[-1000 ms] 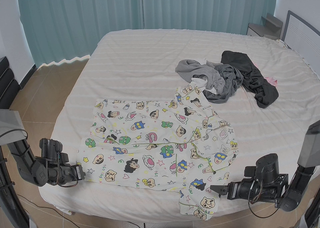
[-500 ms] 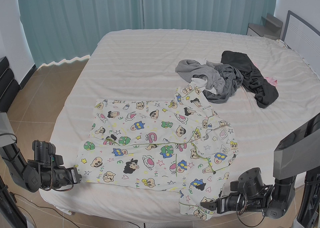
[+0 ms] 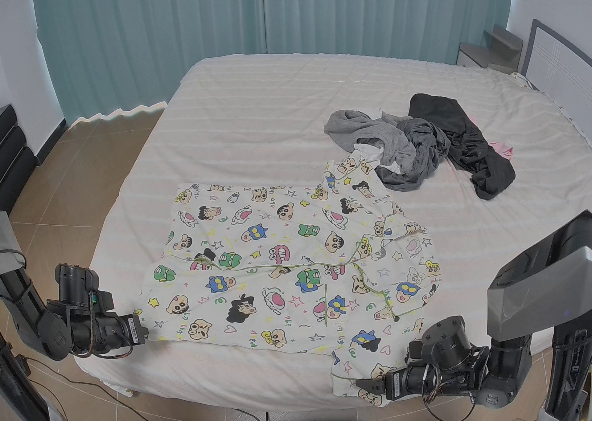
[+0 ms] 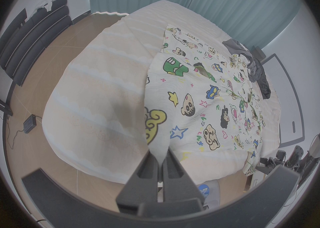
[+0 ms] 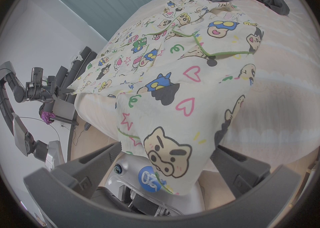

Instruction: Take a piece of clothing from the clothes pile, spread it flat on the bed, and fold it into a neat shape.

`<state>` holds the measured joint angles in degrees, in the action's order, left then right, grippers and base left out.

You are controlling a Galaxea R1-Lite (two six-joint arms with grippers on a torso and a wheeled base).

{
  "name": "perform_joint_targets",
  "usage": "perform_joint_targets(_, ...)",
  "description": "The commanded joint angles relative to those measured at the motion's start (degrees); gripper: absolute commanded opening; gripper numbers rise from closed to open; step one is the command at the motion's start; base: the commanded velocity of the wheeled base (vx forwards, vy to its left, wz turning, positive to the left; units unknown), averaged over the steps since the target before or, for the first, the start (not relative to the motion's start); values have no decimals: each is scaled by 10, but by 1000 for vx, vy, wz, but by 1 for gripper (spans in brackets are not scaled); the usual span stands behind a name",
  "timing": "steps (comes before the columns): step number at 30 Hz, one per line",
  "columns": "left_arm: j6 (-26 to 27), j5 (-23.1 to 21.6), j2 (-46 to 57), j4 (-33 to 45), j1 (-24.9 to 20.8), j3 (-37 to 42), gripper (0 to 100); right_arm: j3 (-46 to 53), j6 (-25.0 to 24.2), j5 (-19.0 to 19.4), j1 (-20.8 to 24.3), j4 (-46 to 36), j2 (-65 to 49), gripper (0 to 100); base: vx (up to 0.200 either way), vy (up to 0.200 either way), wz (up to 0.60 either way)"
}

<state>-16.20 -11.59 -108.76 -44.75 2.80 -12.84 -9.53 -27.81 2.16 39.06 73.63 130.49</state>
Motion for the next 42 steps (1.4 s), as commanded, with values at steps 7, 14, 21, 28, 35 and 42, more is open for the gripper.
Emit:
perform_joint_targets(7,-1,0,8,0,0,5,0,-38,-8,2,8,-35,3,0,0,0,0)
perform_joint_targets(14,-1,0,7,0,0,11,0,-23,-17,-1,10,-35,-1,0,0,0,0)
perform_joint_targets(21,4,3,9,0,0,22,0,25,-21,2,7,-16,-19,0,0,0,0)
perform_joint_targets(28,9,4,8,0,-2,40,0,95,-21,9,8,62,-16,0,0,0,0)
perform_joint_targets(35,13,5,5,2,-2,48,0,95,-44,10,10,60,-25,0,0,0,0)
perform_joint_targets(42,21,5,4,0,-2,63,0,95,-45,10,37,-12,-72,0,0,0,0)
